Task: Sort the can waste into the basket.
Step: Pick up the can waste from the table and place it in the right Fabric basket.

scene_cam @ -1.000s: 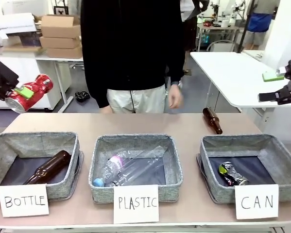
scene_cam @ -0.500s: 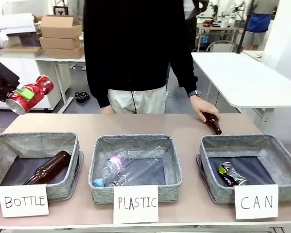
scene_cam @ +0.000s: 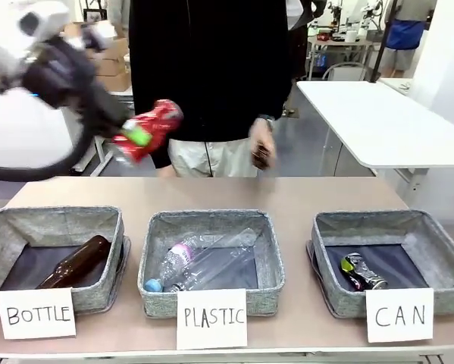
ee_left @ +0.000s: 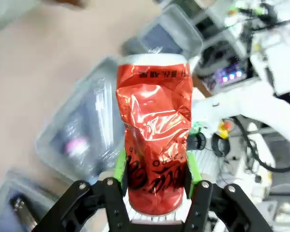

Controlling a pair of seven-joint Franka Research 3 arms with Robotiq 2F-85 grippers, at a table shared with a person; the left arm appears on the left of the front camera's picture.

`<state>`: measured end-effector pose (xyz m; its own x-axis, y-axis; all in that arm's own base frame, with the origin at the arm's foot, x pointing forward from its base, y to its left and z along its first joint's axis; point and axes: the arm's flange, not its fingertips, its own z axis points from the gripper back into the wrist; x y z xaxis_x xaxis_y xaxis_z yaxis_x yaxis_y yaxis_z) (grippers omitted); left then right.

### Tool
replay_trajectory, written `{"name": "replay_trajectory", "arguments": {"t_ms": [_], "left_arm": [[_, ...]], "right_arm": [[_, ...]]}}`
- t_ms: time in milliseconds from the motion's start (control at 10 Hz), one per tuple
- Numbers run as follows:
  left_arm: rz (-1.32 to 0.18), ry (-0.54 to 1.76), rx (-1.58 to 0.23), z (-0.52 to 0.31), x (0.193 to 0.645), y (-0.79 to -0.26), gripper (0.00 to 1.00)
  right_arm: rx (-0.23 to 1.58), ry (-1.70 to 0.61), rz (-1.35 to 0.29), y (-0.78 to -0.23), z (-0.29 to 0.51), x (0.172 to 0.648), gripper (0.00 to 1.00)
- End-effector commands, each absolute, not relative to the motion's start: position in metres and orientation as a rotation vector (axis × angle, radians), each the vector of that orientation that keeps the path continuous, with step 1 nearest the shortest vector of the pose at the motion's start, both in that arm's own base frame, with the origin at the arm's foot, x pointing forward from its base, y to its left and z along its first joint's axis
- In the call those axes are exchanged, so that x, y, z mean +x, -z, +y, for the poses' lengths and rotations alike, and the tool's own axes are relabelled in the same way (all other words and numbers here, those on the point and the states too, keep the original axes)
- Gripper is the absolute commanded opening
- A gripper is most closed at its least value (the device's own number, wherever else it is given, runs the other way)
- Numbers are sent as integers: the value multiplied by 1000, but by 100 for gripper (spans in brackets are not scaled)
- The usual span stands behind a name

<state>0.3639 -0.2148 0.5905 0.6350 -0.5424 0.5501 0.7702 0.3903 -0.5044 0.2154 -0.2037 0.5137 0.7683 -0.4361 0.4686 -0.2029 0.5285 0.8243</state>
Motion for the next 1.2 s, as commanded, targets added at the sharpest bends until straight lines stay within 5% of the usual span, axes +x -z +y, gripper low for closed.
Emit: {"name": "replay_trajectory", "arguments": {"t_ms": [0, 400, 900, 1100], "left_arm": [[-337, 1070, -825, -318, 359, -581, 54], [-464, 1400, -588, -501, 307, -489, 54], [-614, 1406, -589, -568, 296, -443, 54], [-569, 1398, -592, -576, 301, -437, 54]], "right_arm": [[1035, 151, -713, -515, -204, 216, 100], [1035, 151, -713, -515, -204, 216, 100], [1035, 151, -713, -515, -204, 216, 100], [1035, 151, -713, -515, -204, 216, 100]]}}
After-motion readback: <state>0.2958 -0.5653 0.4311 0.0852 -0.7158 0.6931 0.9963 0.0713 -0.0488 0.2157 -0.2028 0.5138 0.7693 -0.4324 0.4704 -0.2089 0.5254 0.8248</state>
